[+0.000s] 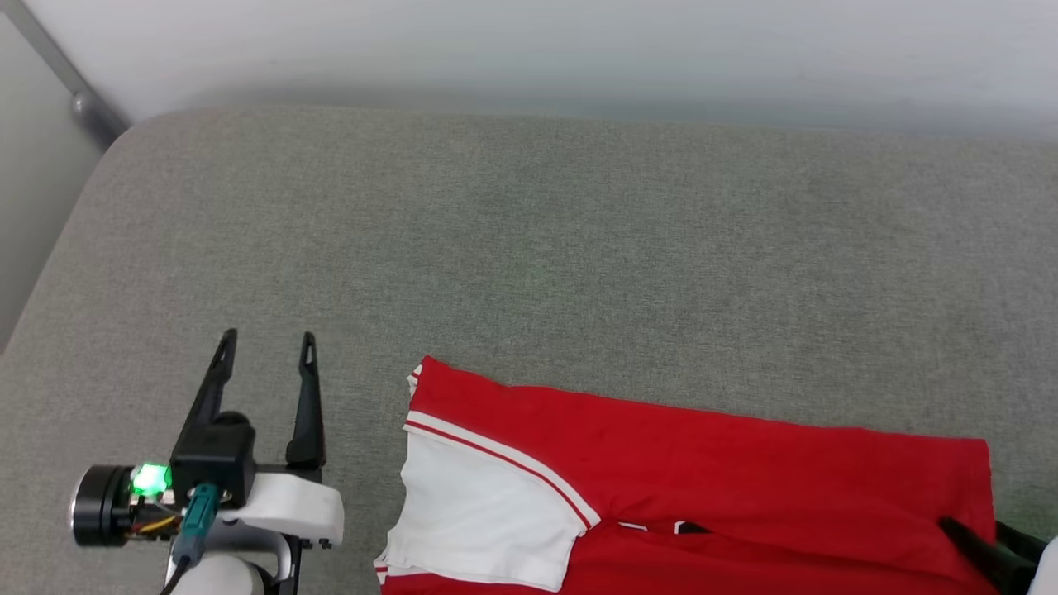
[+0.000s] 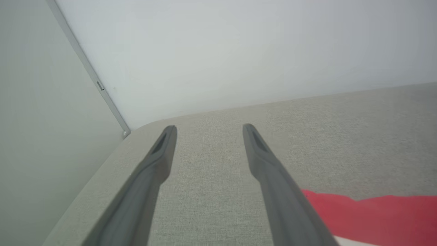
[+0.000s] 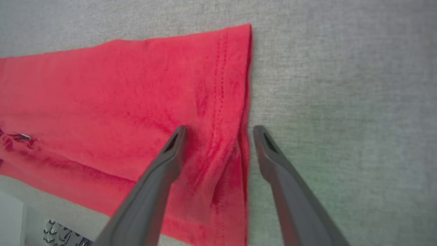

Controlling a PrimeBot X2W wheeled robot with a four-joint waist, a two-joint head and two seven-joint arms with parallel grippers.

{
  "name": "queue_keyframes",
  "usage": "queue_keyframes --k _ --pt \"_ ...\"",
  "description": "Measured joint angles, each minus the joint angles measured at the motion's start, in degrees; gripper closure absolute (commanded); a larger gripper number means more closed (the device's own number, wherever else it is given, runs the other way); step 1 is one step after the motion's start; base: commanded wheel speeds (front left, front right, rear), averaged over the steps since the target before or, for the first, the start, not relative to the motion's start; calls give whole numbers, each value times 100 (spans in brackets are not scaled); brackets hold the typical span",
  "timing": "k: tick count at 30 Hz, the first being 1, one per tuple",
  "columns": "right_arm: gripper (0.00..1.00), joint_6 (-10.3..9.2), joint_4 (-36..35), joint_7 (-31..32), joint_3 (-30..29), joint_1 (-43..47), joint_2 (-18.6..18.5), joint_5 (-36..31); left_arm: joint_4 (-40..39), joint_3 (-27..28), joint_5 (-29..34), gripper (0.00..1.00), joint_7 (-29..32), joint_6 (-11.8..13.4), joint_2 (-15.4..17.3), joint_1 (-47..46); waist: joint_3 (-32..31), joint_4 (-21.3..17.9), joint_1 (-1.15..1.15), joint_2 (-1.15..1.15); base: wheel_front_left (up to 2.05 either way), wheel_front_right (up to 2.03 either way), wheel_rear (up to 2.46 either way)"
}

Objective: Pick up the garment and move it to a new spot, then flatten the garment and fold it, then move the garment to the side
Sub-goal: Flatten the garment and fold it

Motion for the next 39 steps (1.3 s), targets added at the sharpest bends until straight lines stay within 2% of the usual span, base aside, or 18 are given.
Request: queue_keyframes --k 2,13,14,15,16,23,28,39 --pt "0 -1 67 92 59 -32 42 -8 -40 324 196 0 0 -23 -177 250 24 28 0 0 0 0 0" --pt "0 -14 22 412 527 -72 9 247 -231 1483 1345 0 0 -537 -1172 1193 9 117 0 0 0 0 0" --pt "29 -14 14 412 555 -77 3 261 -271 1572 1445 0 0 -581 -1269 1287 0 112 0 0 0 0 0" --pt "90 -14 12 404 572 -82 4 283 -312 1645 1547 0 0 -622 -1361 1376 -10 106 0 0 0 0 0" --pt "100 -14 11 381 589 -86 4 303 -347 1713 1655 0 0 -655 -1457 1452 -22 100 0 0 0 0 0" --pt "100 0 9 296 690 -168 -62 378 -509 2247 2153 0 0 -929 -2023 1870 -140 37 0 0 0 0 0" --pt "100 0 32 271 506 -281 -308 427 -501 2546 2361 0 0 -1236 -2290 2073 -241 17 0 0 0 0 0" --pt "100 0 593 672 -111 -163 -985 336 -423 2895 2697 0 0 -1900 -2580 2334 -384 29 0 0 0 0 0"
